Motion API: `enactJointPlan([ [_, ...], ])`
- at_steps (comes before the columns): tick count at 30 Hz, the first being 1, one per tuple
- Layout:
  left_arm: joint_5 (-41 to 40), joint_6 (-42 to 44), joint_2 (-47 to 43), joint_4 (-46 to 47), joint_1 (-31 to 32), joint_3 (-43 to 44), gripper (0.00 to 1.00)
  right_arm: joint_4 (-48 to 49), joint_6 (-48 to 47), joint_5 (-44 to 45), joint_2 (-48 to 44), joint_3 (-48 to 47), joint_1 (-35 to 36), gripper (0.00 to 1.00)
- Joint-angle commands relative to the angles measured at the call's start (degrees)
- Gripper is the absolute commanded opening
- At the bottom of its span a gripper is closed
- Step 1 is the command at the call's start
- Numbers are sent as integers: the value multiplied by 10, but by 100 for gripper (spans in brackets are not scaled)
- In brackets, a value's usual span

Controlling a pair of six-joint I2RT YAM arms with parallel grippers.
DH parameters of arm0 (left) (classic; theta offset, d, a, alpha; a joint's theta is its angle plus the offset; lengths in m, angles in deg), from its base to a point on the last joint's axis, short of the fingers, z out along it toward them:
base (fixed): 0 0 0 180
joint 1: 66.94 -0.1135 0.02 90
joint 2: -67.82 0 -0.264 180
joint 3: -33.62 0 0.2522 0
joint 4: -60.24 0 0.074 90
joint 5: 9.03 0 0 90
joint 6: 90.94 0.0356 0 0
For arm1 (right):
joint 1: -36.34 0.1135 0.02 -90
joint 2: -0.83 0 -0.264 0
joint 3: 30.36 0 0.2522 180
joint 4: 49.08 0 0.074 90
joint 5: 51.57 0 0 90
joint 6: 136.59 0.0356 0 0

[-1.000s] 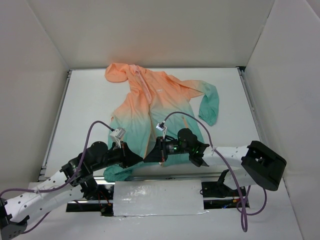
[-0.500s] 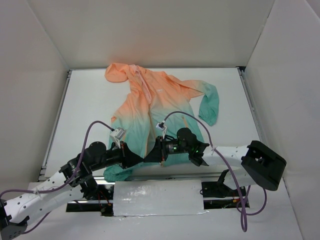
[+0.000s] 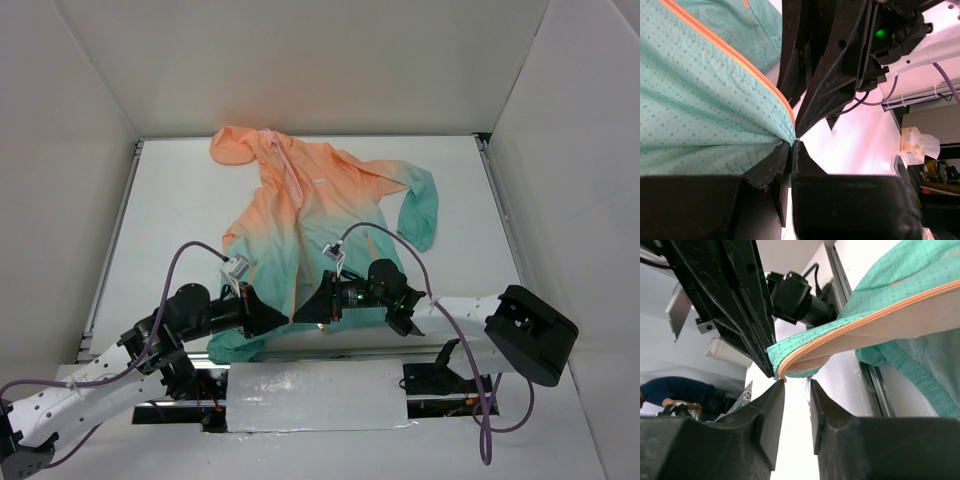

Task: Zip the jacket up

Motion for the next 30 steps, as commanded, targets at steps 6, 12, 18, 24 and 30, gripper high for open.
enactJointPlan([
  [6,29,8,-6,56,2,-6,0,130,31,-34,-7,19,-17,50],
  [12,34,7,-5,68,2,-13,0,180,58,-50,24,12,-17,49],
  [18,34,6,-2,71,2,-16,0,188,70,-55,46,-1,-17,44],
  [24,35,7,5,76,2,-18,0,195,84,-60,59,-9,-17,29],
  [30,38,8,9,77,2,-19,10,126,66,-53,58,-24,-17,11],
])
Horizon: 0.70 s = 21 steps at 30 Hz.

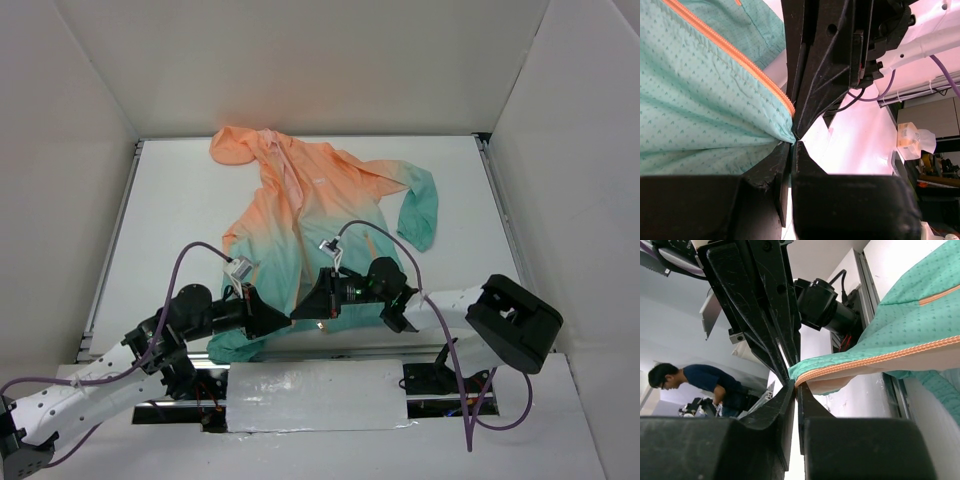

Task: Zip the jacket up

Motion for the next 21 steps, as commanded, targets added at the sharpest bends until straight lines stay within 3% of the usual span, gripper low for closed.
enactJointPlan([
  [1,11,11,-2,34,2,1,12,-36,-23,-1,-2,-29,0,7],
  [3,9,14,-8,23,2,4,19,-114,-57,-1,-10,-44,-1,0],
  [6,3,18,-19,8,2,5,27,-197,-95,-13,-15,-69,-1,0],
  [10,5,17,-26,11,2,-2,31,-243,-123,-50,-4,-95,-1,0],
  [13,23,18,-21,24,2,-7,45,-260,-146,-74,-2,-106,-2,0],
  [15,28,18,-17,30,2,-12,49,-266,-156,-92,-5,-108,-2,0],
  [21,39,13,-11,36,2,-23,43,-349,-214,-91,-26,-129,-2,0],
])
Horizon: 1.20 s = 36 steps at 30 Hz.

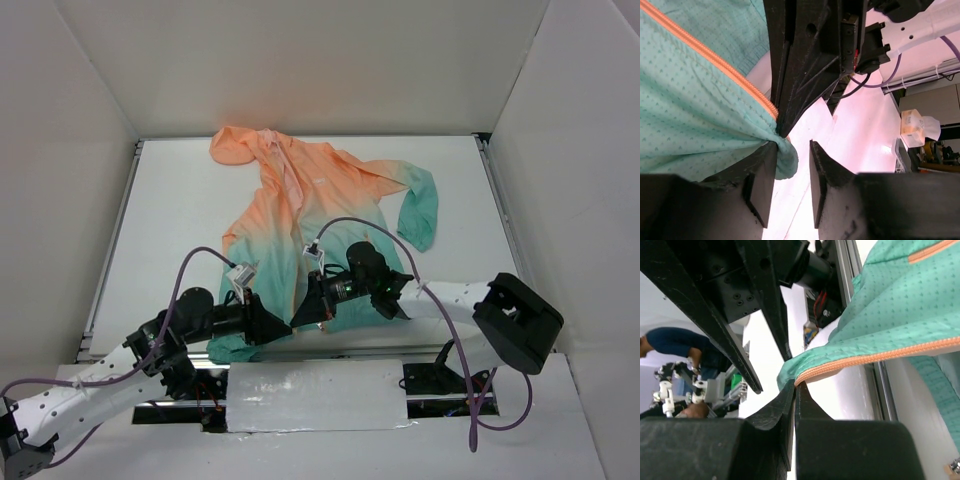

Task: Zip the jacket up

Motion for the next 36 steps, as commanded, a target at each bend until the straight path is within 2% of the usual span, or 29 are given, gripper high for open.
enactJointPlan([
  [1,20,0,4,44,2,-3,46,-64,-56,-19,-24,-32,-1,0],
  [5,21,-3,5,29,2,-7,48,-90,-70,-16,-26,-42,-1,0],
  [7,24,-9,5,27,2,-12,45,-101,-76,-13,-24,-48,-1,0],
  [17,0,-39,9,-21,2,-19,45,-117,-80,2,-27,-51,0,0],
  [23,-46,-88,-24,-67,2,2,56,-121,-75,24,-29,-50,0,0],
  [27,-66,-121,-18,-98,2,12,54,-112,-59,43,-27,-52,0,0],
  [32,-57,-167,-16,-74,3,-7,50,-110,-48,61,-30,-51,0,0],
  [36,-63,-178,-31,-52,3,-25,52,-106,-41,63,-30,-51,-1,0],
])
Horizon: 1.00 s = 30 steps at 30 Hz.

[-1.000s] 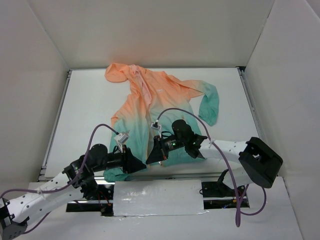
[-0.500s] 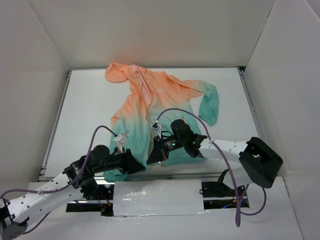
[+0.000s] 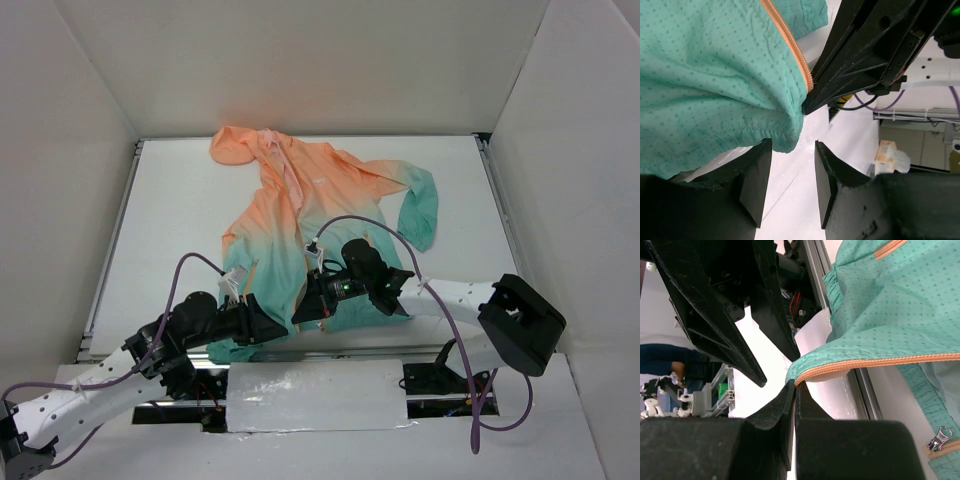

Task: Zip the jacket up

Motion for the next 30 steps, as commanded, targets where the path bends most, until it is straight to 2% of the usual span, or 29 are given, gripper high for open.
enactJointPlan([
  [1,-3,-28,-11,54,1,-14,52,14,9,14,-18,-22,0,0],
  [9,9,-29,42,114,3,-31,49,23,23,12,-12,-24,0,0],
  [17,-9,-13,35,105,3,-22,47,33,33,5,-12,-20,0,0],
  [26,9,-10,47,163,3,-26,45,37,39,13,-8,-15,2,0],
  [30,13,-7,61,170,3,-23,38,41,43,14,-8,-14,2,0],
])
